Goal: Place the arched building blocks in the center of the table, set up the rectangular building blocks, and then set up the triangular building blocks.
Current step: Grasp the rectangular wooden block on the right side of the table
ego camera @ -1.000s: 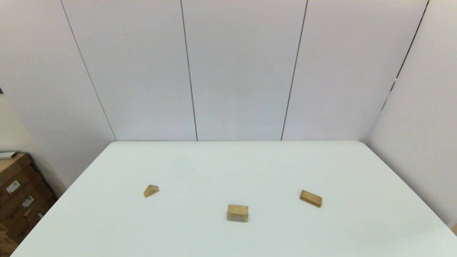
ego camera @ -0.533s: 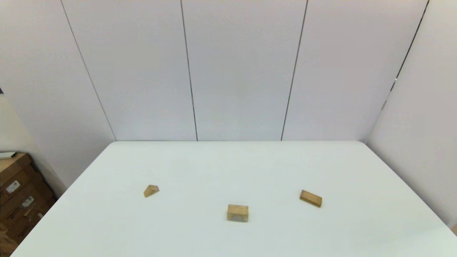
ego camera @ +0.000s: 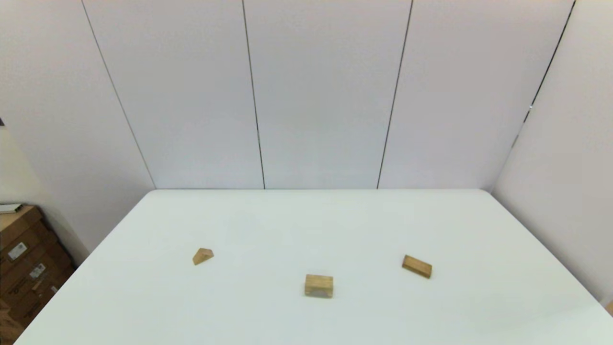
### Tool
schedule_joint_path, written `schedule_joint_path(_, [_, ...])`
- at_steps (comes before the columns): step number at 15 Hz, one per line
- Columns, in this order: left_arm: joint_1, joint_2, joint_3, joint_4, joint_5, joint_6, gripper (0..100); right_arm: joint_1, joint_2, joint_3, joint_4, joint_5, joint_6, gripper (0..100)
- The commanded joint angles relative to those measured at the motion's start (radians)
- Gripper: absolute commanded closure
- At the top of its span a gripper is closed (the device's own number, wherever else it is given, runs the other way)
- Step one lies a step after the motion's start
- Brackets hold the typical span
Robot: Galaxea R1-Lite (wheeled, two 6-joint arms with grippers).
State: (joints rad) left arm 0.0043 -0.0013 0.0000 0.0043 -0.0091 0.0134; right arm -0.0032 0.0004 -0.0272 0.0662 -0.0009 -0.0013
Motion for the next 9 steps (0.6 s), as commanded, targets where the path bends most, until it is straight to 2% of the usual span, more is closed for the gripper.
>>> schedule_joint_path(1, [0.0, 0.001, 0.0, 0.0, 0.0, 0.0, 0, 0.0, 0.0, 0.001, 0.0, 0.001, 0.0, 0])
schedule_joint_path(4, [0.0, 0.001, 0.0, 0.0, 0.0, 0.0, 0, 0.0, 0.0, -0.003, -0.012, 0.005, -0.022, 0])
schedule_joint_path(7, [0.0, 0.003, 0.0, 0.0, 0.0, 0.0, 0, 0.0, 0.0, 0.007, -0.097, 0.009, -0.037, 0])
schedule_joint_path(9, [0.0, 0.001, 0.0, 0.0, 0.0, 0.0, 0, 0.0, 0.0, 0.015, -0.103, 0.01, -0.052, 0])
